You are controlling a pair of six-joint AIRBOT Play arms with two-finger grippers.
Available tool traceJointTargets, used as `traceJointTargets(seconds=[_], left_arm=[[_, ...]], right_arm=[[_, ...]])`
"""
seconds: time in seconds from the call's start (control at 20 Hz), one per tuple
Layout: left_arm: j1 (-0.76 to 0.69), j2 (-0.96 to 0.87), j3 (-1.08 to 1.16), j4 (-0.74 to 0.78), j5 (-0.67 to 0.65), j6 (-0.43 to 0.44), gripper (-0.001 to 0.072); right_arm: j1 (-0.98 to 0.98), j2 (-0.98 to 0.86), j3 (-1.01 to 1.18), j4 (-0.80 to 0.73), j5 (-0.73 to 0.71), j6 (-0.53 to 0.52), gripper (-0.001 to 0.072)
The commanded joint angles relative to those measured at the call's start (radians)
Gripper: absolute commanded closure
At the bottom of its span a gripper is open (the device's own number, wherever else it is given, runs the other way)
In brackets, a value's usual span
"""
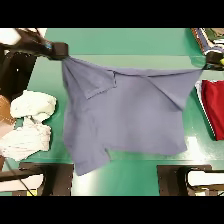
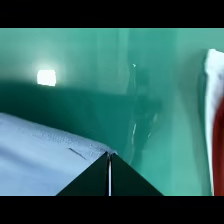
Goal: Fold the shirts.
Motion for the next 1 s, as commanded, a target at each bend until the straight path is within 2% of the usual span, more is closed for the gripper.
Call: traceJointTargets(seconds=[0.0, 0.1, 0.2, 0.35, 0.4, 0.45, 0.65, 0.95], left_arm=[[0.042, -0.164, -0.010, -0.005, 0.186, 0.012, 0.0677], [0.089, -0.181, -0.010, -0.034, 0.272, 0.013, 0.0677], [0.134, -0.182, -0.010, -0.117, 0.298, 0.040, 0.0677], [0.182, -0.182, -0.010, -0.248, 0.179, 0.256, 0.0677], [0.192, -0.182, -0.010, -0.243, 0.107, 0.314, 0.0677], [0.204, -0.182, -0.010, -0.235, 0.036, 0.335, 0.0677], [0.228, -0.182, -0.078, -0.188, -0.126, 0.334, 0.0678], [0.229, -0.183, -0.225, -0.120, -0.103, 0.299, 0.0677]], right_arm=[[0.001, -0.172, 0.068, 0.023, -0.131, 0.000, 0.0701], [0.000, -0.235, 0.142, 0.090, -0.199, 0.000, 0.0701], [0.001, -0.263, 0.173, 0.130, -0.257, 0.000, 0.0701], [0.012, -0.240, 0.091, 0.162, -0.291, -0.019, 0.0701], [0.020, -0.225, 0.047, 0.160, -0.267, -0.036, 0.0701], [0.026, -0.213, 0.002, 0.160, -0.242, -0.049, 0.0701], [0.059, -0.146, -0.221, 0.159, -0.237, -0.061, 0.0702], [0.103, -0.075, -0.429, 0.164, -0.329, -0.061, 0.0699]])
